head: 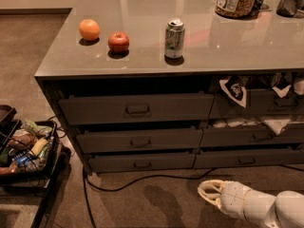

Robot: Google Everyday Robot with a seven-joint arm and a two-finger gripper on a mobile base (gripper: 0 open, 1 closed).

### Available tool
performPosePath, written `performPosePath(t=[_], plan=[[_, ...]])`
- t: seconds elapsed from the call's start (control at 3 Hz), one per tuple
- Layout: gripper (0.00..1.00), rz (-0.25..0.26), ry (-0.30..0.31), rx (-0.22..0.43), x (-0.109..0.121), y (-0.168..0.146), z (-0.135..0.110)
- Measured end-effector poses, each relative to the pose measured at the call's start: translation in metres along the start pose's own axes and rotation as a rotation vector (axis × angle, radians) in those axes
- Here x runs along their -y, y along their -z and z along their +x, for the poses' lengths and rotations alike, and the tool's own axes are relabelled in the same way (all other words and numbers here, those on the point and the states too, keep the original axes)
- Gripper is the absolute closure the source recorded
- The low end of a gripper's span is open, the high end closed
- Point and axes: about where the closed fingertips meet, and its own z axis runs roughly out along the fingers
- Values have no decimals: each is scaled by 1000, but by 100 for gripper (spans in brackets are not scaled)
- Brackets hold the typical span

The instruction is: Close middle drawer

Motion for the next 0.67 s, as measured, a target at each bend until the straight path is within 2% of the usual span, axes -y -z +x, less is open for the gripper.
performPosePath(t=[0.67], plan=[[12,0,0,0,0,0,0]])
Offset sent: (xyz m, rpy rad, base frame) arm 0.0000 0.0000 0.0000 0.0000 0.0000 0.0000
